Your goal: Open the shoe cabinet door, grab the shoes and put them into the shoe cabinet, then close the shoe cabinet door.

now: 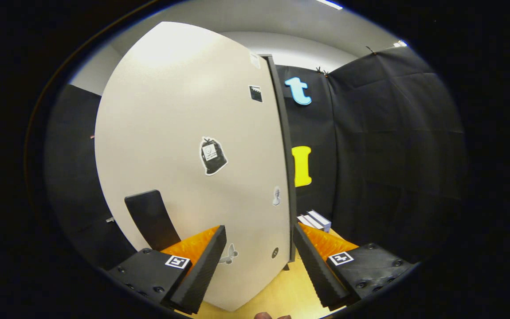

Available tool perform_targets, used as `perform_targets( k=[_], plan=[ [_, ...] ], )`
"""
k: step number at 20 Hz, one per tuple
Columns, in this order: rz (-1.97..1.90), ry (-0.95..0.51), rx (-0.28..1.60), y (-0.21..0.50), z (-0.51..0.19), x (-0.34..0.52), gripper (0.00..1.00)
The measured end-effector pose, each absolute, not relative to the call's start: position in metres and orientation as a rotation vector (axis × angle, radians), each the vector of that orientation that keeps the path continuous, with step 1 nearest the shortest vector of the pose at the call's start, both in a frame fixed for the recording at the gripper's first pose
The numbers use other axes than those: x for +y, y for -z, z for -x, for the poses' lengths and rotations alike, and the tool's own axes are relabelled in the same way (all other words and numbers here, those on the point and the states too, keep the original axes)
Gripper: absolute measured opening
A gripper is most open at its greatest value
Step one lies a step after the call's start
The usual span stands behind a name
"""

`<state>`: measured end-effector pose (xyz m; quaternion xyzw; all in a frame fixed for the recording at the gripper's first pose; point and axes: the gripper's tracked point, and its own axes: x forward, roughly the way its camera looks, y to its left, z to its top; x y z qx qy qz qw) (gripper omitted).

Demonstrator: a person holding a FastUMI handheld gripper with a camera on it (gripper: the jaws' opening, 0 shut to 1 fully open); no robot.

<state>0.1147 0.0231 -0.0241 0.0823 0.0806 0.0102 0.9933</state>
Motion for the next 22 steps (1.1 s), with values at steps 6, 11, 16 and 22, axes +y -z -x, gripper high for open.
perform_targets(
  k=[6,11,16,22],
  plan=[
    [-0.153,-0.127,0.155,0.020,-0.126,0.098,0.98],
    [-0.107,-0.158,0.126,0.020,-0.126,0.121,0.98],
    [-0.126,-0.172,0.135,0.022,-0.123,0.128,0.98],
    [-0.138,-0.170,0.132,0.024,-0.114,0.121,0.98]
  ],
)
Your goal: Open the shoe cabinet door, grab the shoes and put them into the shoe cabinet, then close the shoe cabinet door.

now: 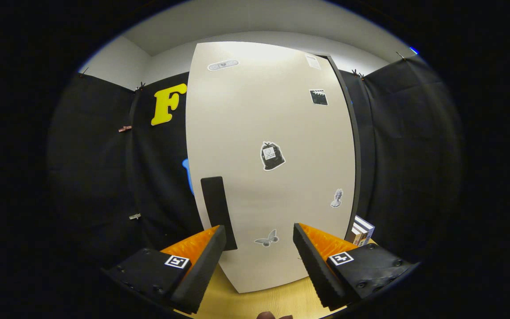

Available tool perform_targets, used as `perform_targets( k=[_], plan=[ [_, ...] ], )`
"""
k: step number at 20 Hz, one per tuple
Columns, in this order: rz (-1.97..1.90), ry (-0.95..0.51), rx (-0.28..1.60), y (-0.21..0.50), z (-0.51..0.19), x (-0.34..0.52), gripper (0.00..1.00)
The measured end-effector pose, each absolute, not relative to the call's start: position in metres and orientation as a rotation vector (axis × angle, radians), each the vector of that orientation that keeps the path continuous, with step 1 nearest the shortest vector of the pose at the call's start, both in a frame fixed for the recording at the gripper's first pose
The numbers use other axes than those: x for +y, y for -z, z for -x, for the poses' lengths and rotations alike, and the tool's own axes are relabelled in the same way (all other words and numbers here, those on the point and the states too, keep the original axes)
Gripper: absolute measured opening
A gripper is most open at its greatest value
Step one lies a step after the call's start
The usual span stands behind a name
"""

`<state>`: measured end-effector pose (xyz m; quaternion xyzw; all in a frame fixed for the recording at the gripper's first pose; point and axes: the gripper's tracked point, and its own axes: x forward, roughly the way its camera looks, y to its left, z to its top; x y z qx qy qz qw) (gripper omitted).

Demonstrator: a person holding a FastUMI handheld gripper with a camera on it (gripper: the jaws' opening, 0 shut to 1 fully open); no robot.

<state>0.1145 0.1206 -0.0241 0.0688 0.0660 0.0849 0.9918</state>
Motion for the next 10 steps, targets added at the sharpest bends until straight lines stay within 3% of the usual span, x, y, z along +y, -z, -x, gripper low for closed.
perform_targets(
  k=[10],
  plan=[
    [-0.140,-0.170,0.117,0.018,-0.105,0.109,0.98]
  ],
)
